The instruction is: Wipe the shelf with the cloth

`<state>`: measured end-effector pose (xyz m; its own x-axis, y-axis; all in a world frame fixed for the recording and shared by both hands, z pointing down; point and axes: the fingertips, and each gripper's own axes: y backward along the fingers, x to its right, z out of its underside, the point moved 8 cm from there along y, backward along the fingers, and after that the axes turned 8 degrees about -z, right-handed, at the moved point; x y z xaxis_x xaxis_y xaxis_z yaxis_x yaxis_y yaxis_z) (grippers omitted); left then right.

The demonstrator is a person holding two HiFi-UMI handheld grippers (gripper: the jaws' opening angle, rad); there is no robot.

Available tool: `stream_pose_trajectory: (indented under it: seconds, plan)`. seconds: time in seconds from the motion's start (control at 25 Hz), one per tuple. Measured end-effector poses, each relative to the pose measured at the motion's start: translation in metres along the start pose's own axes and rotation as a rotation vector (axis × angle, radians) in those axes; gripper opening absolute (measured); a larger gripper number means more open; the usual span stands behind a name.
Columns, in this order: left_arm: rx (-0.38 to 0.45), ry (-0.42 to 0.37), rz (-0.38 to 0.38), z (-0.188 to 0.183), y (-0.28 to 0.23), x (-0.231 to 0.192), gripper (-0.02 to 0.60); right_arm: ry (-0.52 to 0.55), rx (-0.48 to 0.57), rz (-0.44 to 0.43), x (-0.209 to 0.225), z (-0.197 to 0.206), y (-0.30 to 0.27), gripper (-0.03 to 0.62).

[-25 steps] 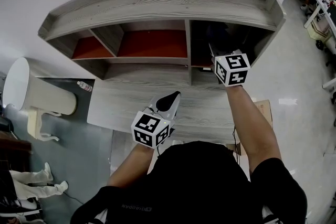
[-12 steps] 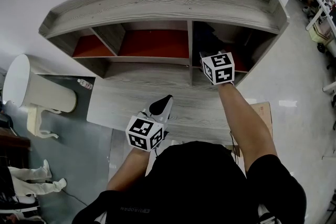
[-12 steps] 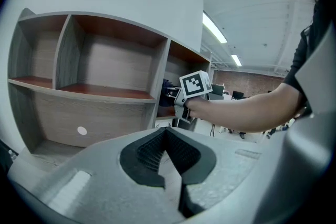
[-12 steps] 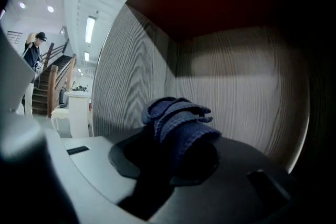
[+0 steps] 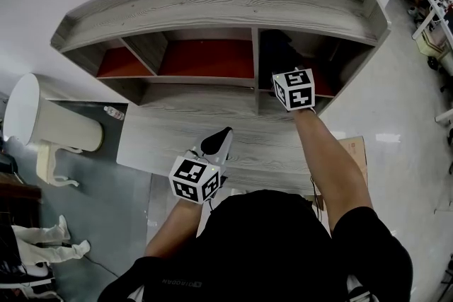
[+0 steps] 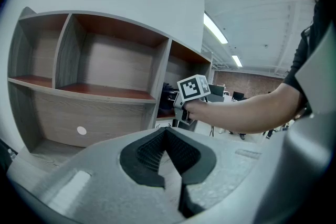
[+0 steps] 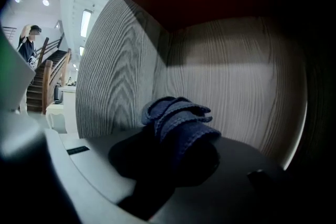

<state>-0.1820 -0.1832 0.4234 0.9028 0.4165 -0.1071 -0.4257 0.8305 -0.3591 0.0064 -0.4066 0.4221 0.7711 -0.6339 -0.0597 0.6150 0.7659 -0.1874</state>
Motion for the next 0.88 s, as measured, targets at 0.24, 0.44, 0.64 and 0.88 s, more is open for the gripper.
stream_pose_trajectory:
  seconds: [0.24,0.44,0.64,0.88]
  plan:
    - [-0.008,-0.01,0.014,-0.001,-0.004,0.003,0.008,-0.009,-0.016,0.061,0.02,0.011,0.015,0.095]
    - [-0.012,-0.023,0.033,-0.003,-0.007,0.006,0.008,-0.012,-0.028,0.114,0.036,0.016,0.03,0.095]
    - [-0.009,-0.036,0.054,-0.006,-0.01,0.012,0.008,-0.01,-0.044,0.173,0.053,0.021,0.045,0.095]
    - [-0.011,-0.042,0.072,-0.006,-0.014,0.017,0.008,-0.023,-0.061,0.238,0.071,0.025,0.062,0.095]
